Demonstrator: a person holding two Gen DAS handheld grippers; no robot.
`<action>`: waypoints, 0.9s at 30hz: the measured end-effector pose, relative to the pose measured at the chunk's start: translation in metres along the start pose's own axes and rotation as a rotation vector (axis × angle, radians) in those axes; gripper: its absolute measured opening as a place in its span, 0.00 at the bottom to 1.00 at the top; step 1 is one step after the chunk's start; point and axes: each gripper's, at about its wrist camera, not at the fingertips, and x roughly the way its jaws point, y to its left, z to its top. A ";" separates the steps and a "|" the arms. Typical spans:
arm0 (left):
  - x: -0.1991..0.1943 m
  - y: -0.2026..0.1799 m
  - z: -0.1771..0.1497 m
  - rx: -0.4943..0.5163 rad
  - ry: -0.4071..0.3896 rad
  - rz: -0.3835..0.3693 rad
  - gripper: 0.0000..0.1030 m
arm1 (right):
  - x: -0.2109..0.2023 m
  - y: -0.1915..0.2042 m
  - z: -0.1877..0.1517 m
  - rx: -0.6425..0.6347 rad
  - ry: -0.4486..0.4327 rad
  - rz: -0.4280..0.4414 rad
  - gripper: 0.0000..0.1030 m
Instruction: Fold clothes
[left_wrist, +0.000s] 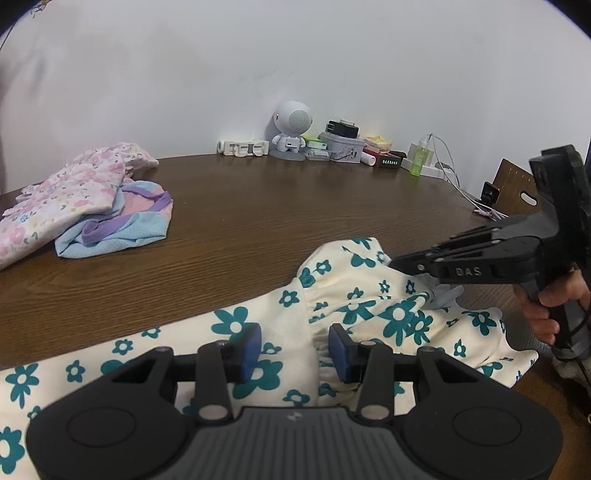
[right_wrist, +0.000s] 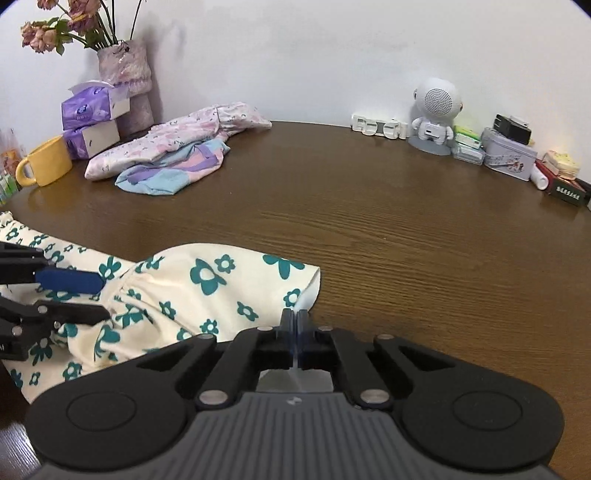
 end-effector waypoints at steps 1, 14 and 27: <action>0.000 0.000 0.000 -0.001 -0.002 0.001 0.38 | -0.005 -0.001 -0.002 0.007 -0.003 0.001 0.01; -0.003 0.011 -0.003 -0.087 -0.038 -0.026 0.39 | -0.031 -0.008 -0.022 0.083 0.033 0.026 0.00; -0.001 0.028 0.001 -0.195 -0.039 -0.005 0.24 | -0.047 -0.041 -0.013 0.336 -0.058 0.110 0.20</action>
